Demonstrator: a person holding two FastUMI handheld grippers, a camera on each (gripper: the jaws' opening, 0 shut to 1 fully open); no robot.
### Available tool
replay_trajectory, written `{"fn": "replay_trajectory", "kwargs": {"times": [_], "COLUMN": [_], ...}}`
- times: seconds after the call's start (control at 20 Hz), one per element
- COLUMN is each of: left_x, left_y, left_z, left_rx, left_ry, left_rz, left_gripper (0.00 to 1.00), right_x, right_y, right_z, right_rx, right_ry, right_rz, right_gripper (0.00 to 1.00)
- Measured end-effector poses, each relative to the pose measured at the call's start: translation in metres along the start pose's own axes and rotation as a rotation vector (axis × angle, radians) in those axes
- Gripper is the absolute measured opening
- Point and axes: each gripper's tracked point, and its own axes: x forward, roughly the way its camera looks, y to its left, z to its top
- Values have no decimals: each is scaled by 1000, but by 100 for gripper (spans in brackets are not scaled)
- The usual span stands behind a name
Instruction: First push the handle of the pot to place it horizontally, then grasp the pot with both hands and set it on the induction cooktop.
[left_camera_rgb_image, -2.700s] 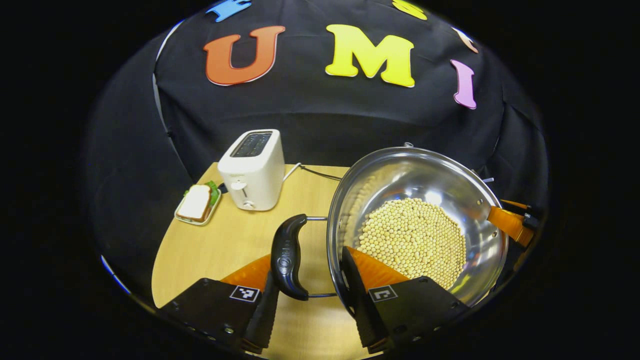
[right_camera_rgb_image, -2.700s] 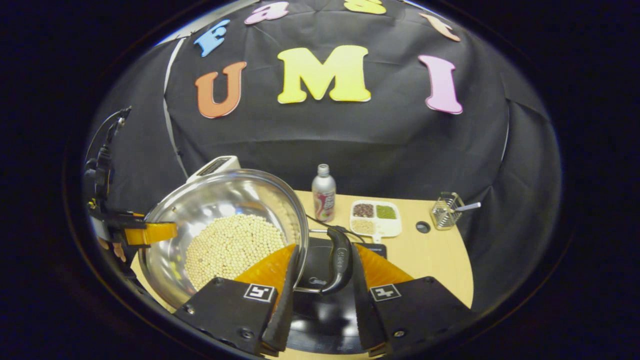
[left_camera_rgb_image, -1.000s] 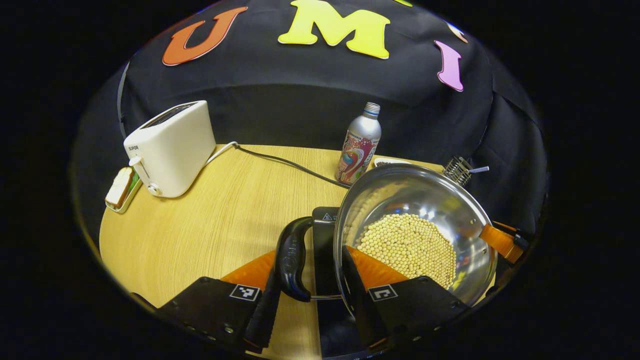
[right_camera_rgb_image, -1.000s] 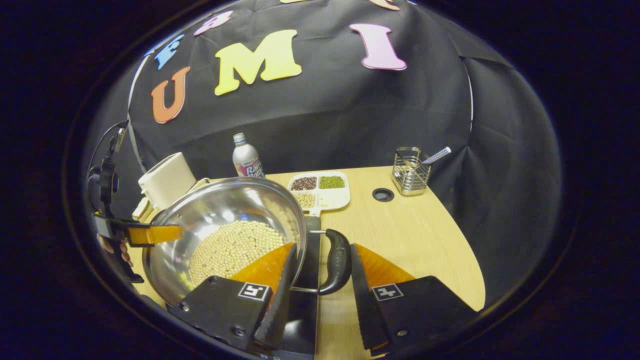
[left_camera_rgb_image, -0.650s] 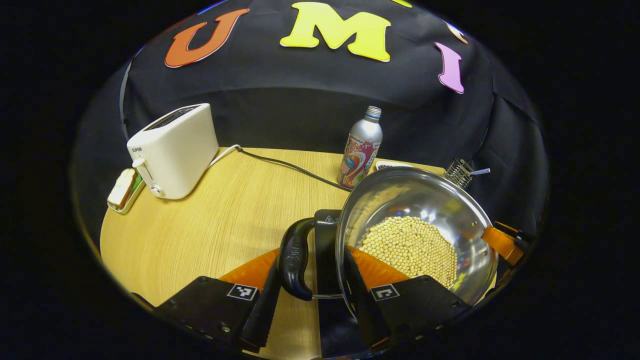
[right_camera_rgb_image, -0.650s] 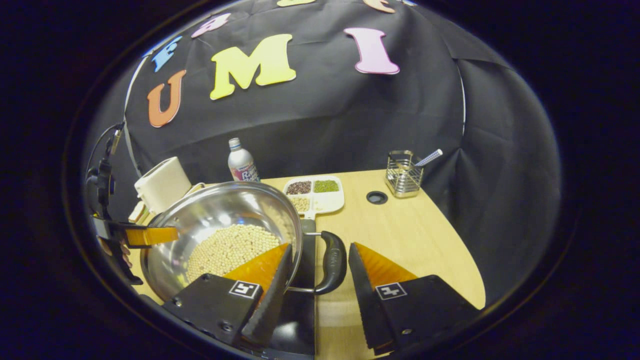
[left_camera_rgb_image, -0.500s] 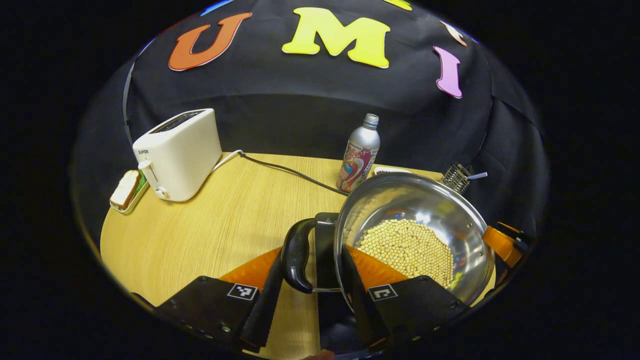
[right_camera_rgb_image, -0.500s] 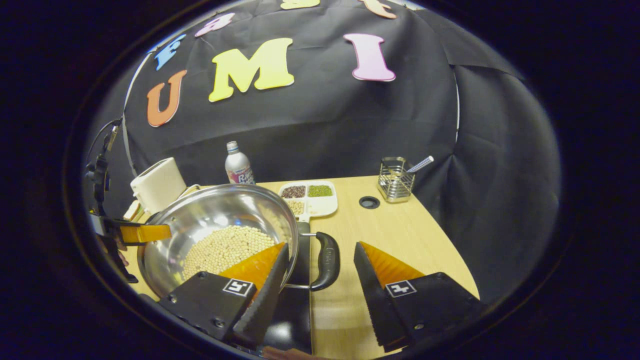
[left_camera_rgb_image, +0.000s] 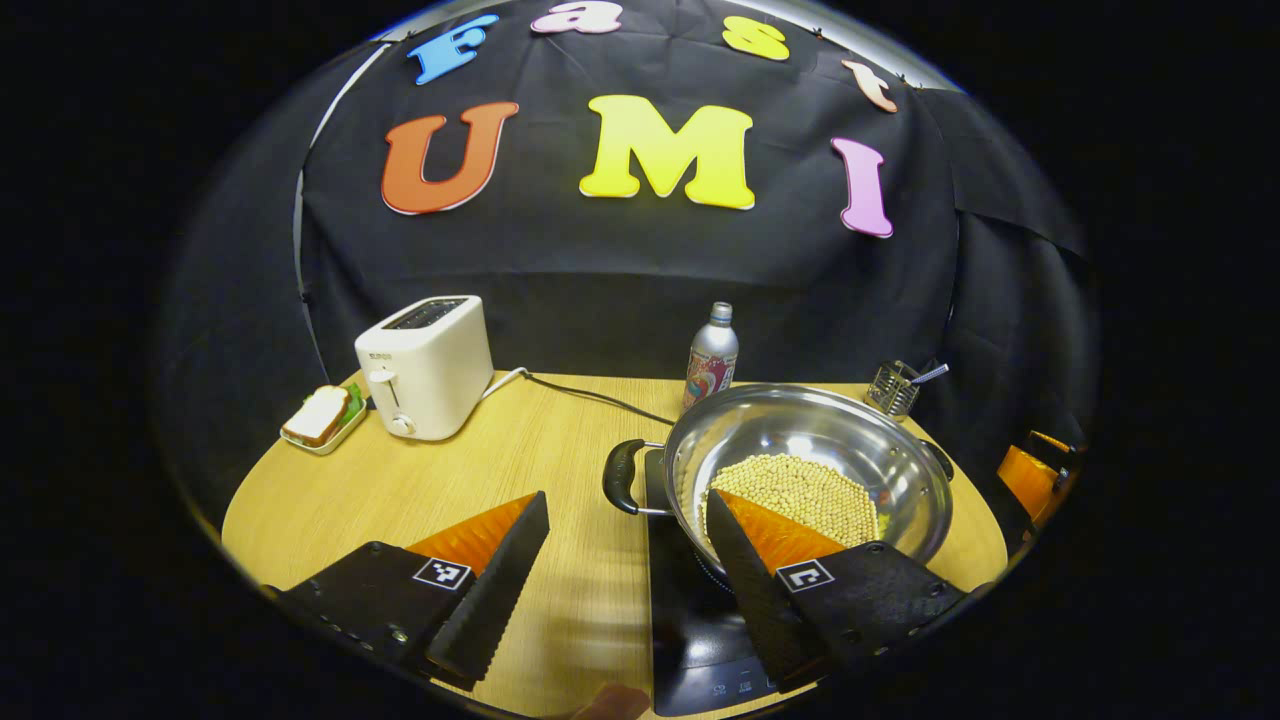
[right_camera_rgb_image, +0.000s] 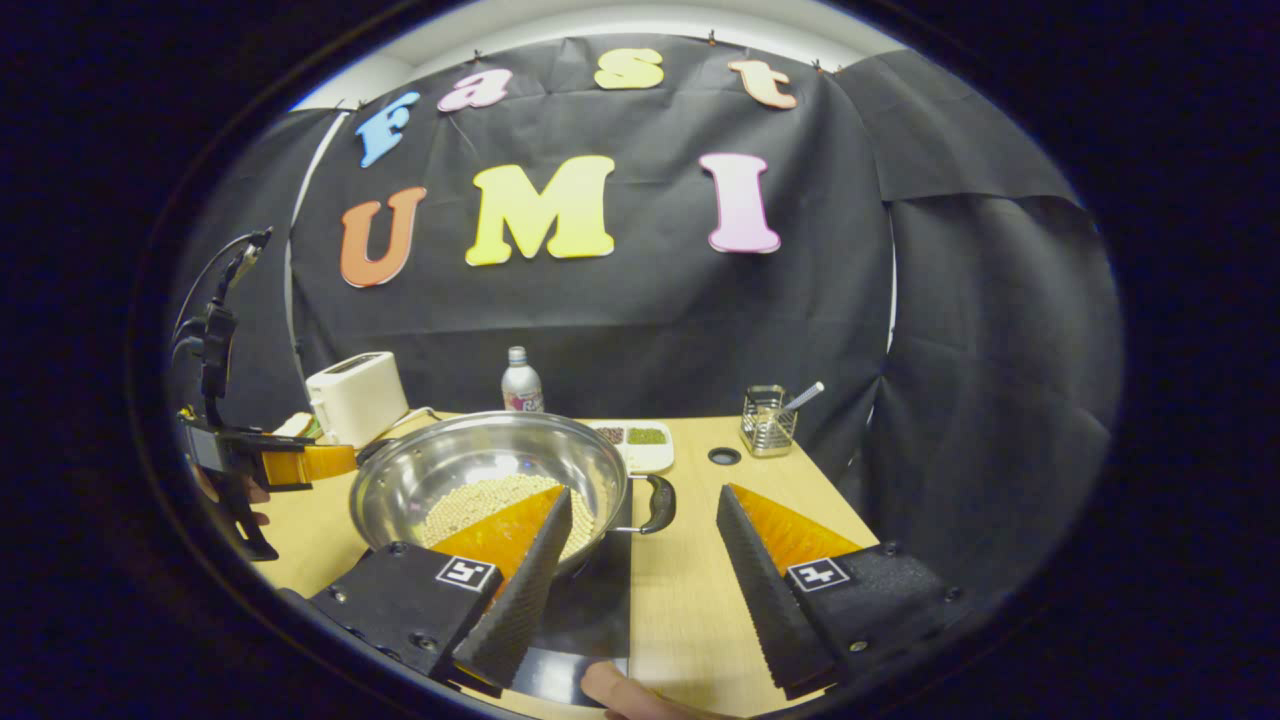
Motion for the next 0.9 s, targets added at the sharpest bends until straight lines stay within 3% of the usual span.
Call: {"fn": "replay_trajectory", "kwargs": {"times": [0.05, 0.4, 0.6, 0.9], "left_x": [-13, -95, -143, -226], "left_y": [-1, 12, 0, 2], "left_z": [2, 33, 33, 44], "left_rx": [7, 146, 87, 94], "left_ry": [-26, -277, -346, -416], "left_rz": [6, 123, 87, 96], "left_gripper": [95, 95, 95, 95], "right_x": [-12, -81, -126, -207], "right_y": [0, -3, -10, -23], "right_z": [3, 14, 26, 57], "right_rx": [-11, 27, 39, 54], "right_ry": [-22, -105, -162, -272], "right_rz": [-9, -13, -21, -52], "right_gripper": [96, 98, 98, 96]}}
